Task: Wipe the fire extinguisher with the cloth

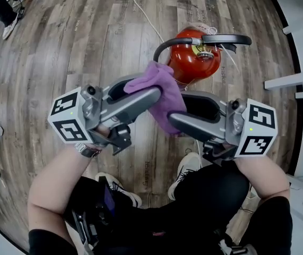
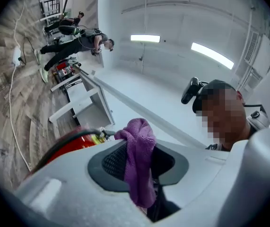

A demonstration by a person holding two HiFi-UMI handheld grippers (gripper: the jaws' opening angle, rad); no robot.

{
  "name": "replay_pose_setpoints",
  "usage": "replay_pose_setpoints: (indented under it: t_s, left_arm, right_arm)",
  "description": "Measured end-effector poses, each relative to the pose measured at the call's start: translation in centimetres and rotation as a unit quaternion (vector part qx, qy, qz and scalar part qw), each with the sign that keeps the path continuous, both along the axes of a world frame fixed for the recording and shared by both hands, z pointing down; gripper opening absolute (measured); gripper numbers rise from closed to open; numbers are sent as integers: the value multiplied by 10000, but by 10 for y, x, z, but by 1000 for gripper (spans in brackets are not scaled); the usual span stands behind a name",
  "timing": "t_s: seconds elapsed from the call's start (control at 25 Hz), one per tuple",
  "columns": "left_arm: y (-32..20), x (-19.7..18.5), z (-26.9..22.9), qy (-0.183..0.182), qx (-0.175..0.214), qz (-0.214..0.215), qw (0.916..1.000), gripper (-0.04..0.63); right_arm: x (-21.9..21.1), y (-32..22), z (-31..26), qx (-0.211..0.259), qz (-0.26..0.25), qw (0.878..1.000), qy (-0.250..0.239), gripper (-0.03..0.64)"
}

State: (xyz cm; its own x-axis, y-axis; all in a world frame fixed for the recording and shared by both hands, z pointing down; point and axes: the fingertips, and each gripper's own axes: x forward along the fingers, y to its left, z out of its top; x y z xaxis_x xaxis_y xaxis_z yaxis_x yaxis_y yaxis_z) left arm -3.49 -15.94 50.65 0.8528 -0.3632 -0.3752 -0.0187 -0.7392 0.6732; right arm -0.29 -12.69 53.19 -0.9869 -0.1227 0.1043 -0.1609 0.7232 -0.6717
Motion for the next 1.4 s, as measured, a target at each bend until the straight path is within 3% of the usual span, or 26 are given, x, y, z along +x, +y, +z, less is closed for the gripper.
replay_pose_setpoints:
  t_s: [0.08,0.16,0.28,0.36,0.48,0.72,0.8,0.88,1.08,1.12,1.28,1.4]
  left_arm:
    - [-17,-20,-10,-111,75,-116,9998,98]
    - [-30,-37,-16,-607,243,37,9979,100]
    - [-48,-43,-22,-1557,493,576,9849,101]
    - [-65,-38,-27,-1911,565,902,9758,101]
    - [-90,-23,-40,-1910,534,1416,9699,103]
    - [-129,15,-19,-1789,-465,2444,9519,103]
    - [-139,24,-6,-1954,-595,2630,9429,103]
    - [-148,34,12,-2352,-641,2720,9309,103]
    - [-145,55,66,-3202,-542,3071,8946,106]
    - [-147,57,74,-3228,-611,3061,8935,115]
    - [-160,55,94,-3029,-806,2824,9066,110]
    - [-155,48,143,-3417,-928,2709,8951,109]
  right_arm:
    - [13,-2,-15,-36,304,9995,-74,183]
    - [20,8,-38,-162,398,9985,-340,94]
    - [9,43,-59,-802,295,9945,-612,41]
    - [-3,67,-55,-1032,189,9931,-522,32]
    - [-7,78,-36,-1141,149,9928,-327,11]
    - [8,42,-34,-1629,403,9818,-891,-2]
    - [8,47,-38,-1636,242,9814,-971,-2]
    - [9,50,-36,-1658,116,9817,-926,-2]
    - [12,44,-31,-1966,99,9752,-1015,-2]
    - [13,42,-33,-2002,110,9740,-1053,-2]
    - [26,36,-30,-1919,149,9753,-1082,-2]
    - [27,34,-34,-2035,142,9722,-1147,-2]
